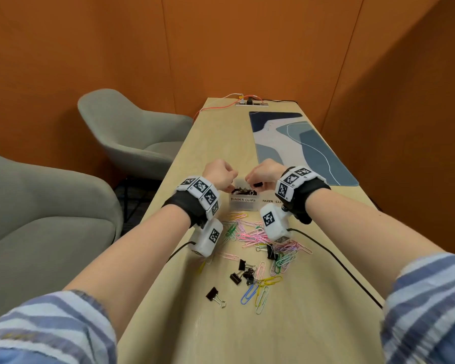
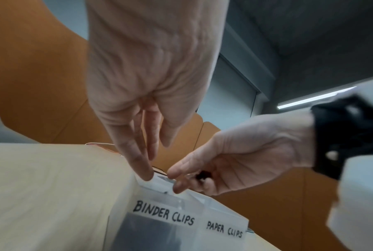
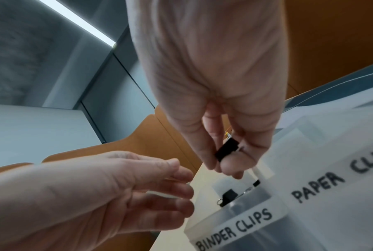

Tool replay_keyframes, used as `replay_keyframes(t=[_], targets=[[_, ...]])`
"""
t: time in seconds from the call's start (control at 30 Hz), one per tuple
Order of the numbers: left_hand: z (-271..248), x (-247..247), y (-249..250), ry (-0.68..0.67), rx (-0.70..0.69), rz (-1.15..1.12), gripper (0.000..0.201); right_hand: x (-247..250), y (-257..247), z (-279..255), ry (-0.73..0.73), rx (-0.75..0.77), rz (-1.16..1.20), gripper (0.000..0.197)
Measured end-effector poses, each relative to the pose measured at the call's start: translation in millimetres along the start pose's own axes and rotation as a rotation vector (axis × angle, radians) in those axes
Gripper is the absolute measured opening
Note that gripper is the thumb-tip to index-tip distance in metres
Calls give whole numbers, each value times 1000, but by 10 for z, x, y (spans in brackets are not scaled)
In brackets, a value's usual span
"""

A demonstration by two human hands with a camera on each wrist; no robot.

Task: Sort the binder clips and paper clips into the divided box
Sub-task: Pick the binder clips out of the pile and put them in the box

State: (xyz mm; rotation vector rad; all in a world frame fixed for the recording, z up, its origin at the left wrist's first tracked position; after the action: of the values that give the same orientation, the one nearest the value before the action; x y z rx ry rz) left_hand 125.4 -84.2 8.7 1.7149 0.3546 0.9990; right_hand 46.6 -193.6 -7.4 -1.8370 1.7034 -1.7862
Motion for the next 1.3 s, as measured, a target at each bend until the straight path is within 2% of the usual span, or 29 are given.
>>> replay_keyframes(t=[0.1,0.17,0.23,0.3,0.4,0.47,0.57,0.73,0.9,1.07,1.17,1.3], targets=[[-136,92,40,8,-56,114,13,-25,-83,-83,-13,45,52,34],[-271,109,53,-17,-100,227,9,30,-126,-187,23,101,28,30],[-419,17,21,-110,-127,324,7,131,-163,-368,99,168,-55,28],[-606,-191,-11,-275,-168,383,3,156,-164,-598,111,235,-151,25],[-891,-549,-51,-487,-264,508,14,-34,2,-966,-28,271,-414,20],[-966,-711,-80,-512,-327,588,25,-216,191,-1174,-122,273,-670,13],[-1022,-889,-59,-501,-404,643,28,-407,406,-1330,-91,336,-916,26],[-988,-915,-72,-405,-407,744,19,-508,531,-1316,2,412,-780,16],[-911,-764,-86,-278,-402,728,18,-376,577,-1296,7,392,-607,22],[-1172,-1008,33,-480,-482,646,25,-176,787,-1201,-13,188,-195,15],[-1200,-1123,53,-506,-494,680,33,-110,872,-1201,-26,124,-54,19],[-1156,-1162,-7,-518,-452,708,26,-133,982,-1216,-139,91,83,25]])
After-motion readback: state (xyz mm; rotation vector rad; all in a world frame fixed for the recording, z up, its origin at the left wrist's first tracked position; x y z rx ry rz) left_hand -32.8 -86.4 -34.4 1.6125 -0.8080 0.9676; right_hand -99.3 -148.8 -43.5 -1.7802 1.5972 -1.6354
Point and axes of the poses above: each hand's wrist, its own z-axis towards the middle knuckle, its own x-axis out of the back of the hand, y = z × x, the point moved 10 cm from there along z, towards the middle knuckle, and after that the axes turned 8 degrees about -z, right-handed, at the moved point
